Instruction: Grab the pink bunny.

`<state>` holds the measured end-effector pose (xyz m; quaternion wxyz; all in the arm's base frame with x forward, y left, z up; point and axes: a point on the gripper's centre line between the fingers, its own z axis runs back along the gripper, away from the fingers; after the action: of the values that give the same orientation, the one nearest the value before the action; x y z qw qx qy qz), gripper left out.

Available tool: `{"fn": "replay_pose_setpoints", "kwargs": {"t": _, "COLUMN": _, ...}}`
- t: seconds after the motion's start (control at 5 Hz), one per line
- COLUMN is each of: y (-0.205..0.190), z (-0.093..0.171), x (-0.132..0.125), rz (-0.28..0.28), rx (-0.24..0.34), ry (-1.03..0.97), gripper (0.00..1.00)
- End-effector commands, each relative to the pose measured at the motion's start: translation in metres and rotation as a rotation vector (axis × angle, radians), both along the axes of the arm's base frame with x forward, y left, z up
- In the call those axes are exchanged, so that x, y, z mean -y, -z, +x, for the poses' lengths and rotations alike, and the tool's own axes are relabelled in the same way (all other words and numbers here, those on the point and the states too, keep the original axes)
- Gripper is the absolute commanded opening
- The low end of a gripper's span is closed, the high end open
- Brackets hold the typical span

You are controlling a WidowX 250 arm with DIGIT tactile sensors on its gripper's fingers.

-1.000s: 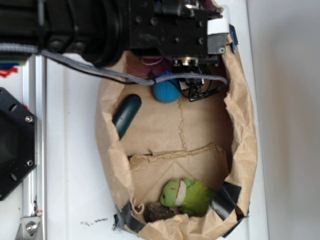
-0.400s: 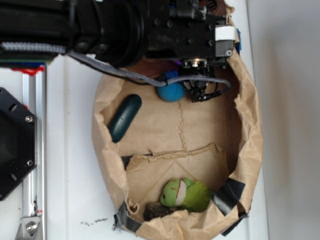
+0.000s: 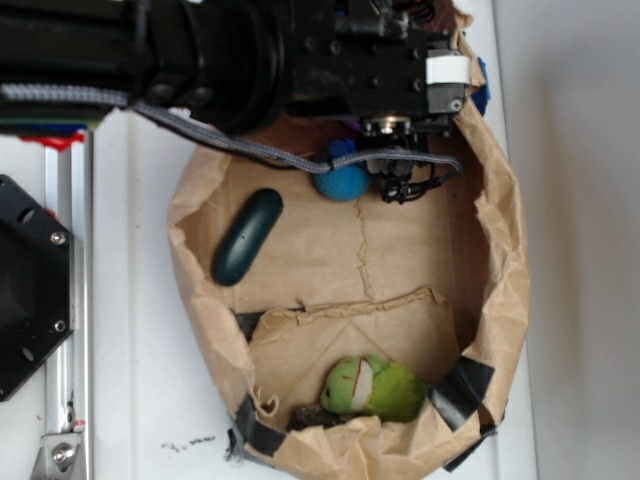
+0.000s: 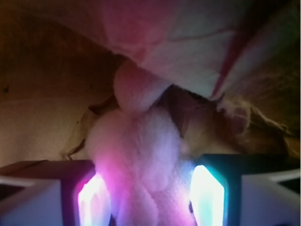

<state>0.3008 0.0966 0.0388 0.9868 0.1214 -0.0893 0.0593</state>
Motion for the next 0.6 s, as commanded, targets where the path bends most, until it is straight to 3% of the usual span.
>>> {"fn": "replay_pose_setpoints", "kwargs": {"t": 0.0, "y": -0.014, "z": 0.003, "x": 0.001, "rz": -0.023, "rx": 0.026, "ry": 0.026, "gripper": 0.0}}
{"fn": "replay_pose_setpoints", "kwargs": {"t": 0.4, "y": -0.032, "z": 0.003, "x": 0.056, "rz": -0.141, "rx": 0.045, "ry": 0.15, "gripper": 0.0}}
